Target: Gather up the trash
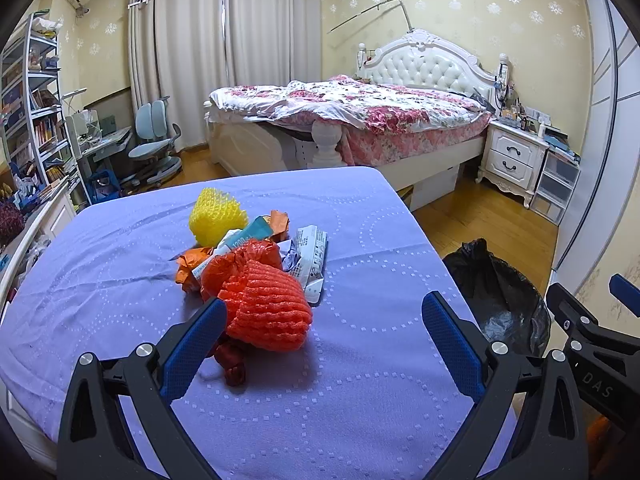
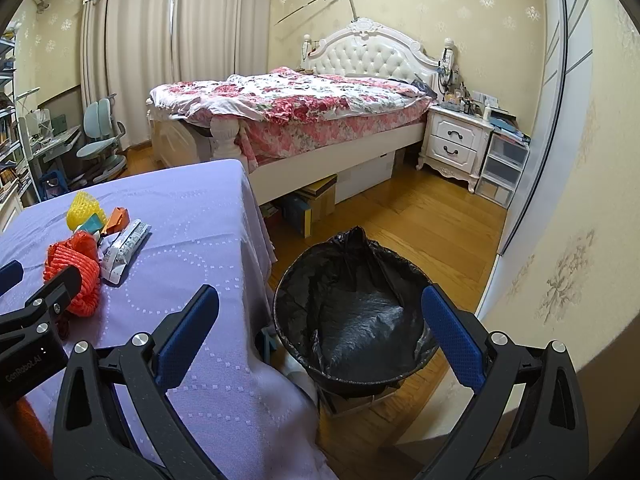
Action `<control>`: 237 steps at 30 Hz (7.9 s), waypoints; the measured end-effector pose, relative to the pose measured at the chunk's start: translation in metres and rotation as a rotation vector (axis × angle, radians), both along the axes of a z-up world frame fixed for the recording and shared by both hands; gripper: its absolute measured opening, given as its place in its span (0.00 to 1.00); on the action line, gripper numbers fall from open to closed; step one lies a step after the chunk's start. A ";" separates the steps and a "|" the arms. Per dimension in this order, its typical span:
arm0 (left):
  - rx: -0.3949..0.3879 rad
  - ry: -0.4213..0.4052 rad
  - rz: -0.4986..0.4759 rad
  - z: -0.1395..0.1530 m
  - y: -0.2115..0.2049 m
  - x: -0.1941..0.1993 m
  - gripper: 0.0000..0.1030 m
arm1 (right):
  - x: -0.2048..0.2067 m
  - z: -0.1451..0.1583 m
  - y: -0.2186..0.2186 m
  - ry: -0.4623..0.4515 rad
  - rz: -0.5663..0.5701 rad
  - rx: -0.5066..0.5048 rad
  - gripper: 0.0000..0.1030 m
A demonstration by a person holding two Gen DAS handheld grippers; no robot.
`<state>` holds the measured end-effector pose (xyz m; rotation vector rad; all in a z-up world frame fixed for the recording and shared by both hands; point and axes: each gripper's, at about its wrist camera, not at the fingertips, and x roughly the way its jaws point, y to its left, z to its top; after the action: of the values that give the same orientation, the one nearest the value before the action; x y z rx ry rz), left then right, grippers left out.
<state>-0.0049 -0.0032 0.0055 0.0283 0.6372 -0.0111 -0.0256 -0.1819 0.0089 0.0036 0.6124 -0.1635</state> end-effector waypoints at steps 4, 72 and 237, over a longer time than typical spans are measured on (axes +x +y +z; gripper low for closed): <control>-0.001 0.003 -0.001 0.000 0.000 0.000 0.95 | 0.000 -0.001 -0.001 0.002 0.001 0.001 0.96; -0.016 0.094 0.009 -0.032 0.035 -0.003 0.81 | 0.015 -0.032 0.009 0.127 0.040 0.054 0.82; -0.094 0.078 -0.371 -0.036 -0.117 0.092 0.73 | 0.081 -0.054 -0.129 0.091 -0.123 0.140 0.57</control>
<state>0.0869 -0.1203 -0.0308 0.0551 0.7014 -0.4024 0.0555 -0.3111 -0.0448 0.1702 0.7134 -0.2403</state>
